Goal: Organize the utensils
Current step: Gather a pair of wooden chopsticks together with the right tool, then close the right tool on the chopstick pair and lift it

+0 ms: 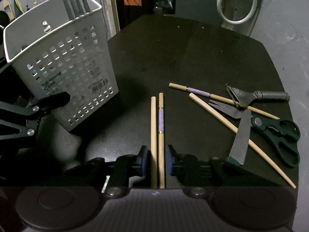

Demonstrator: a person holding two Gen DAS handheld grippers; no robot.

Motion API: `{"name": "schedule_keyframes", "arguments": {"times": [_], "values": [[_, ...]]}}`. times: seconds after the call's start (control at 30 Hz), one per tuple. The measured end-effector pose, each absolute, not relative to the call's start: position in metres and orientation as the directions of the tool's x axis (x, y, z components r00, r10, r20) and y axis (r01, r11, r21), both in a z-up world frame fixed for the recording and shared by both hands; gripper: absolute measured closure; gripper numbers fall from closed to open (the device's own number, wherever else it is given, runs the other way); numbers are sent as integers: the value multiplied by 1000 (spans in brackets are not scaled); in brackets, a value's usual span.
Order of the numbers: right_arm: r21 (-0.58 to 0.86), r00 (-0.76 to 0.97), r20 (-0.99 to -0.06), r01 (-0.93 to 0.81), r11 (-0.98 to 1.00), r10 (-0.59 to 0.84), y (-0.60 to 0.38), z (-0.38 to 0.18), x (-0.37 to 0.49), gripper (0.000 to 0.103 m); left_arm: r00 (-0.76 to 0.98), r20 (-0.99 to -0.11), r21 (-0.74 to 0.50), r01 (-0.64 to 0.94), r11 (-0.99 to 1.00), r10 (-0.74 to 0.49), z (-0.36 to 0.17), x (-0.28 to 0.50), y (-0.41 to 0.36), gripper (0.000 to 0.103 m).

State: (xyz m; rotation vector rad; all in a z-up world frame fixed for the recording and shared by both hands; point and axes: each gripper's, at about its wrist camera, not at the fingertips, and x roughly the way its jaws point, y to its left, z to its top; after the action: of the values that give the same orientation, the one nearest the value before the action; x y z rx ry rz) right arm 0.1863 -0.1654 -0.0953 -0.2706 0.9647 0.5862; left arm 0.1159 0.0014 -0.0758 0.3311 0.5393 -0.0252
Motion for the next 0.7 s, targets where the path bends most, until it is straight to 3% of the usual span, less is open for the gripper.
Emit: {"name": "schedule_keyframes", "arguments": {"times": [0.1,0.17,0.4,0.7], "values": [[45,415,-845,-572,819,337,-164,-94,189,79,859,-508,301,109,947,62,-76,116,2,17],[44,407,-854,-565,824,325,-162,-93,190,89,859,-508,299,108,948,62,-76,117,1,17],[77,382,-854,-578,812,353,-167,-92,194,90,858,-509,296,109,949,61,-78,117,1,18],[285,364,-791,-491,823,492,-203,-93,204,90,859,-509,296,110,949,59,-78,117,1,18]]}}
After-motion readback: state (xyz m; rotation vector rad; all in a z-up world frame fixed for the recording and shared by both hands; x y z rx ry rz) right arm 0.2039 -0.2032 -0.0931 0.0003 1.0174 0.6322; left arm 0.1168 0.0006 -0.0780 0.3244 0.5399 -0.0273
